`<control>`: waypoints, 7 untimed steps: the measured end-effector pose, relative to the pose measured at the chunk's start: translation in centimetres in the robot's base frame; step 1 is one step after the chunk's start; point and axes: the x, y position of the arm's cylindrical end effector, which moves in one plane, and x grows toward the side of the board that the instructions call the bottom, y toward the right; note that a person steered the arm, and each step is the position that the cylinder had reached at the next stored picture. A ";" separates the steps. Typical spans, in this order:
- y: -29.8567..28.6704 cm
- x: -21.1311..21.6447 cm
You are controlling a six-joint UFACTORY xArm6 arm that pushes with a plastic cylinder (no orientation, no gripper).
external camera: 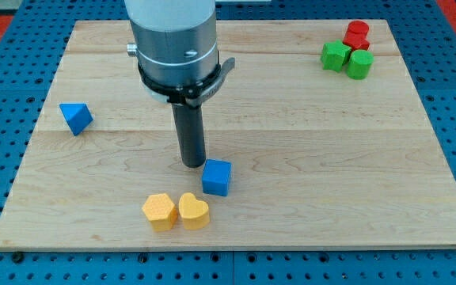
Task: Slide the blue triangle to the right side of the blue cube
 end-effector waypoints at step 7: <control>-17.5 -8.8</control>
